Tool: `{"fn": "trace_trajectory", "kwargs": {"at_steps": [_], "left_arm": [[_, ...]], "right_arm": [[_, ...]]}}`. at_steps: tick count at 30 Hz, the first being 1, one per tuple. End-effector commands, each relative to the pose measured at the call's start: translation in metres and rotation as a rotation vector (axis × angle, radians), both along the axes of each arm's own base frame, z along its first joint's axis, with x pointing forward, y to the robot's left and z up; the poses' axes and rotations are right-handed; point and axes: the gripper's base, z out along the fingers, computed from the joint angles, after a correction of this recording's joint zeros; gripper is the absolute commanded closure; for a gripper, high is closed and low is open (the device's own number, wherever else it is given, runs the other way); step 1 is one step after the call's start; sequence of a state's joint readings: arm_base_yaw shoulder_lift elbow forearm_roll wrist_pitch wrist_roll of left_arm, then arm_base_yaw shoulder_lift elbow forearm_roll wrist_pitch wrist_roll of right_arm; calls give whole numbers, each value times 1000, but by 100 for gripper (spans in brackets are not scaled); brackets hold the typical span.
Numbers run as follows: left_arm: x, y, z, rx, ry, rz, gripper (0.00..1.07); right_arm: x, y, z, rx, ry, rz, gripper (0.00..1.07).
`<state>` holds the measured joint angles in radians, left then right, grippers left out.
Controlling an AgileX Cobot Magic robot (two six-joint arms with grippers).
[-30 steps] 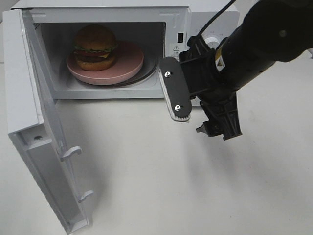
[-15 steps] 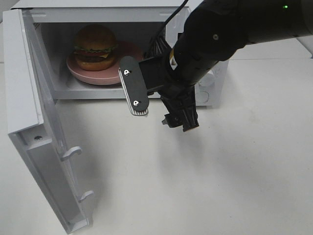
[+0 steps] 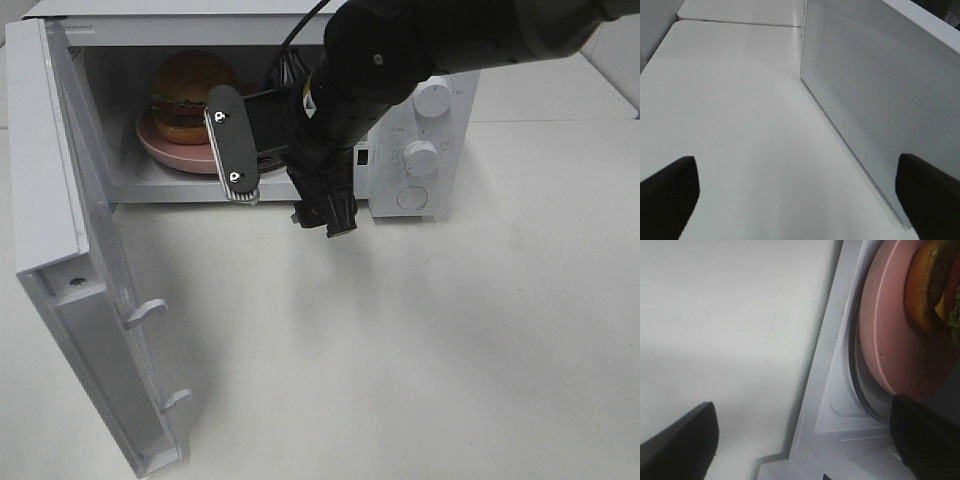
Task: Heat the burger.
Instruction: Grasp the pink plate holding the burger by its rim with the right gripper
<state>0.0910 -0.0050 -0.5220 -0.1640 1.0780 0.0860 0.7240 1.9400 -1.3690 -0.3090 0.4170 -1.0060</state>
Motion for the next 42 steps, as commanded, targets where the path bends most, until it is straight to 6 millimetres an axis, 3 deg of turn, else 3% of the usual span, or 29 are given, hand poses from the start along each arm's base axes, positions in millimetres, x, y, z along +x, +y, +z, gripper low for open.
{"fn": "trace_trajectory", "kwargs": {"at_steps": [1, 10, 28, 35, 42], "left_arm": [[-3, 0, 0, 0, -29, 3, 7], [-3, 0, 0, 0, -29, 3, 7], [-3, 0, 0, 0, -29, 3, 7], [-3, 0, 0, 0, -29, 3, 7], [-3, 0, 0, 0, -29, 3, 7]], "right_arm": [[7, 14, -6, 12, -2, 3, 17], [27, 38, -19, 44, -9, -7, 19], [56, 65, -47, 79, -9, -24, 22], [73, 63, -51, 94, -22, -61, 25], [78, 60, -59, 89, -18, -69, 26]]}}
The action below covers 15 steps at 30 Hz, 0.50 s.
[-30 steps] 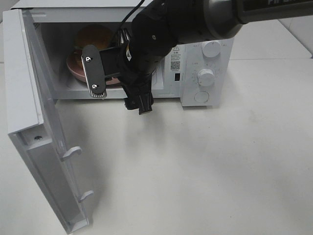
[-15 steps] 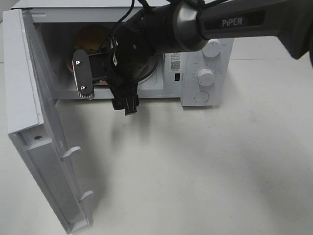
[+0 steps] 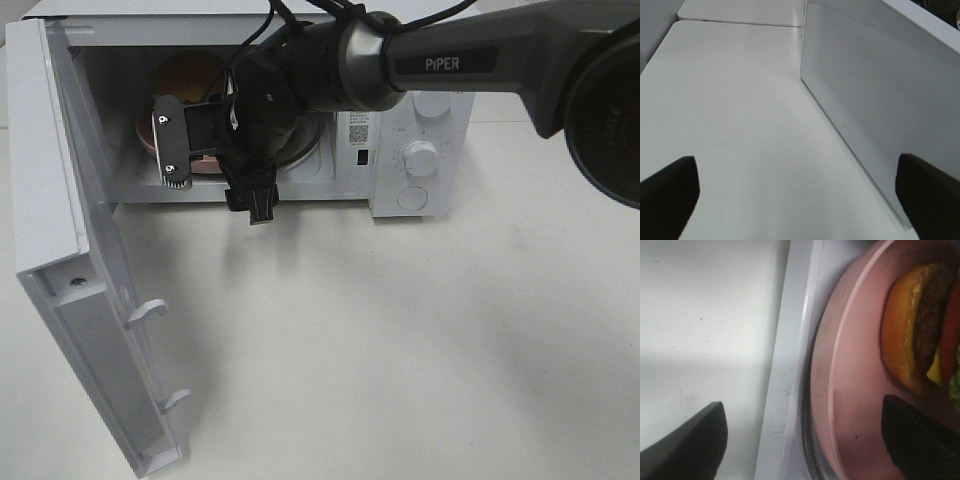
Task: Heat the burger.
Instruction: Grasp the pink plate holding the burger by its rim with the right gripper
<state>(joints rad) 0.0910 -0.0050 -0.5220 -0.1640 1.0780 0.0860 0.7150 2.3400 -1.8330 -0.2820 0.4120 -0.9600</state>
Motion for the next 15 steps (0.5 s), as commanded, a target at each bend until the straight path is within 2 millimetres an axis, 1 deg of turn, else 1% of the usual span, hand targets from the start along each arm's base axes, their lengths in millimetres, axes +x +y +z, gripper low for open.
{"fn": "trace_trajectory", "kwargs": {"at_steps": [1, 3, 4, 8, 9, 10, 15], "left_arm": [[-3, 0, 0, 0, -29, 3, 7], [-3, 0, 0, 0, -29, 3, 7], [-3, 0, 0, 0, -29, 3, 7], [-3, 0, 0, 0, -29, 3, 7], [-3, 0, 0, 0, -29, 3, 7], [-3, 0, 0, 0, -29, 3, 7], [-3, 0, 0, 0, -29, 3, 7]], "right_arm": [[4, 0, -7, -2, 9, -12, 27], [4, 0, -8, -1, 9, -12, 28], [8, -1, -13, 4, 14, -23, 30], [12, 0, -20, 24, 27, -53, 31], [12, 0, -20, 24, 27, -53, 31], [17, -3, -19, 32, 22, -66, 31], [21, -7, -20, 36, 15, -72, 31]]}}
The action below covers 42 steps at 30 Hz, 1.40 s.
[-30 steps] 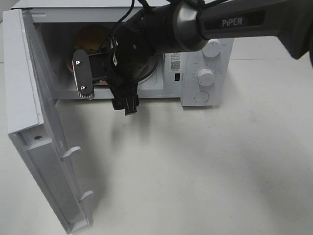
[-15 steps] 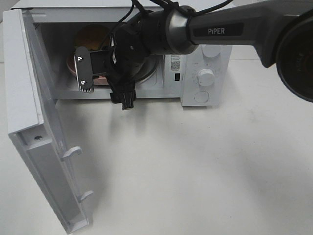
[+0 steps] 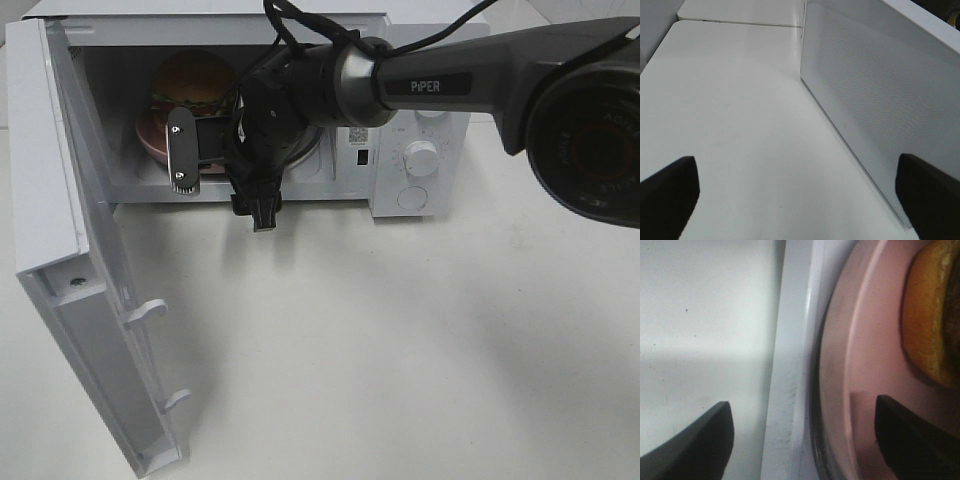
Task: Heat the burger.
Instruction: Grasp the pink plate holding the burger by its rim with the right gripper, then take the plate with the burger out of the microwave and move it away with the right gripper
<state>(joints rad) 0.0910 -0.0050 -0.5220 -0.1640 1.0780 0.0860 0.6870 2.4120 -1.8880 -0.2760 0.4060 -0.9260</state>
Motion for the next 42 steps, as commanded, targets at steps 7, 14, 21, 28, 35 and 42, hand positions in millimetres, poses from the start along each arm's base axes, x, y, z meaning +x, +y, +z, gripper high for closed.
{"fn": "trace_trajectory", "kwargs": {"at_steps": [7, 14, 21, 28, 35, 42], "left_arm": [[-3, 0, 0, 0, -29, 3, 7], [-3, 0, 0, 0, -29, 3, 7], [-3, 0, 0, 1, -29, 4, 7], [-3, 0, 0, 1, -29, 4, 7], [-3, 0, 0, 1, -29, 4, 7], [-3, 0, 0, 1, -29, 4, 7]], "right_arm": [[14, -12, 2, 34, -29, -34, 31], [17, -14, -7, 28, -24, -36, 31], [14, -10, -15, 17, -17, -18, 47], [7, 1, -8, 25, -25, 2, 91], [2, 3, 1, 12, -19, 7, 107], [-7, 11, 14, -4, -27, 32, 107]]}}
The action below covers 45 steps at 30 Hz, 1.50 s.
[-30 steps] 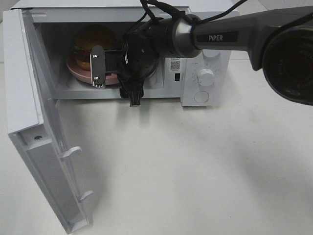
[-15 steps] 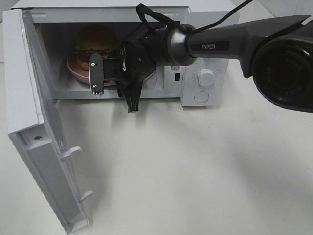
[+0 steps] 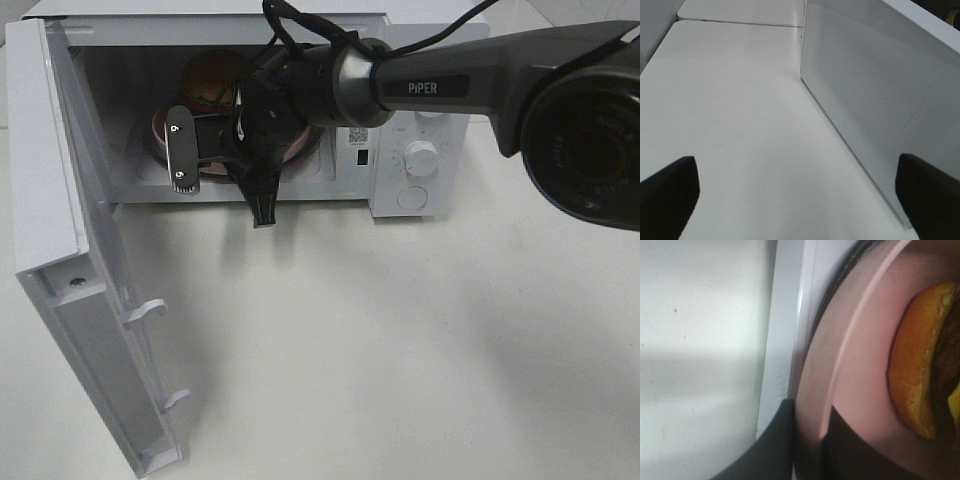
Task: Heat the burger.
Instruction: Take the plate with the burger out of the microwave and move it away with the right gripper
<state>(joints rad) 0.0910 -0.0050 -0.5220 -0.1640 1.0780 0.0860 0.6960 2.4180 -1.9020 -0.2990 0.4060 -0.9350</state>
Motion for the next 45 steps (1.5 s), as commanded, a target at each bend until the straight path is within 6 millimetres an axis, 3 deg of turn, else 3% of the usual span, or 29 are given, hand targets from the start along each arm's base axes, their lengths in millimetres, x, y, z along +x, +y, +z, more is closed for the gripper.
{"fn": "trace_trajectory", "kwargs": {"at_steps": [1, 15, 26, 45], "left_arm": [[-3, 0, 0, 1, -29, 4, 7], [-3, 0, 0, 1, -29, 4, 7], [-3, 0, 0, 1, -29, 4, 7], [-3, 0, 0, 1, -29, 4, 7]], "right_arm": [[-9, 8, 16, 5, -7, 12, 107], [-38, 22, 27, -26, 10, 72, 107], [-65, 2, 35, -5, -63, 188, 107], [-126, -51, 50, 25, -113, 287, 107]]}}
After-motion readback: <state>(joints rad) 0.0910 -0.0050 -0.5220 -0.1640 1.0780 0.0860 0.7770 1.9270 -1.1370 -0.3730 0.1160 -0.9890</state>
